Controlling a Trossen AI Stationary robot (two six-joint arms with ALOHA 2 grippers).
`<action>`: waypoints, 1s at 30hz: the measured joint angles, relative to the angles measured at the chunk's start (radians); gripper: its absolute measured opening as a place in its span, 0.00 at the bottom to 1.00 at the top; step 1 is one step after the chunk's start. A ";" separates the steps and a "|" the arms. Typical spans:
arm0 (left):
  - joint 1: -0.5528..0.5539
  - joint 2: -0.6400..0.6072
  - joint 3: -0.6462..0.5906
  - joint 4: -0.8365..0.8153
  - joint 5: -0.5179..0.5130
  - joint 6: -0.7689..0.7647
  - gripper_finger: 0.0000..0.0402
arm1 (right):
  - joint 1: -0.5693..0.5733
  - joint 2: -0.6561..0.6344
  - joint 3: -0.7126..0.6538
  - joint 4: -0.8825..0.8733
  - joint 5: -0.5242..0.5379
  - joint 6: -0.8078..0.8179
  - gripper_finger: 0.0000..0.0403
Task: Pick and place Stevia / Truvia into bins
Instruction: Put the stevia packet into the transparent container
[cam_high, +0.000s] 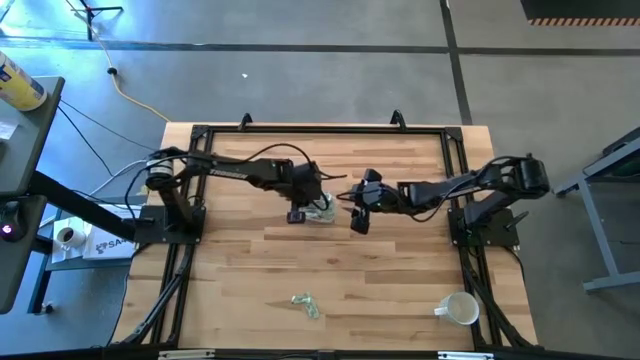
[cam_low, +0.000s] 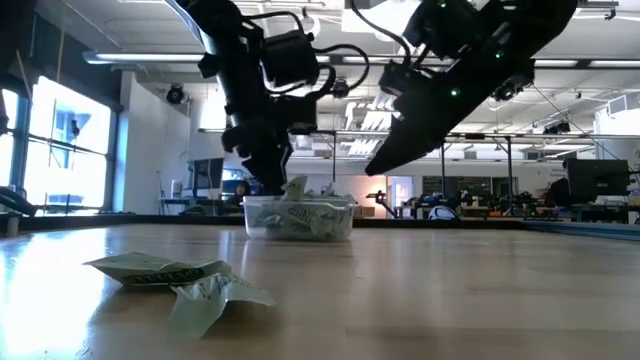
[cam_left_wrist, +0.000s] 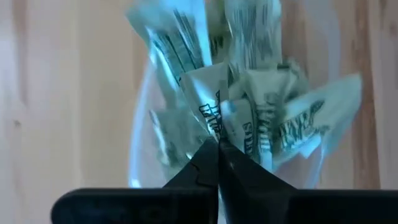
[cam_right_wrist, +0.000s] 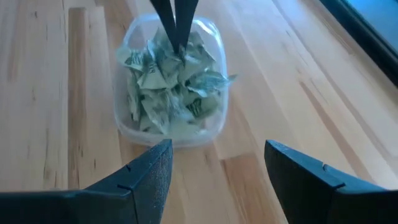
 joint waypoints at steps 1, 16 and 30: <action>-0.001 0.005 -0.001 -0.007 -0.009 -0.005 0.09 | 0.000 0.011 0.010 0.002 -0.001 0.000 0.61; -0.038 -0.114 0.000 -0.100 -0.057 -0.237 0.43 | 0.014 0.066 0.090 -0.017 -0.112 -0.048 0.61; -0.432 -0.243 0.001 -0.168 -0.063 -0.646 0.54 | 0.211 0.108 0.090 -0.036 -0.110 -0.089 0.61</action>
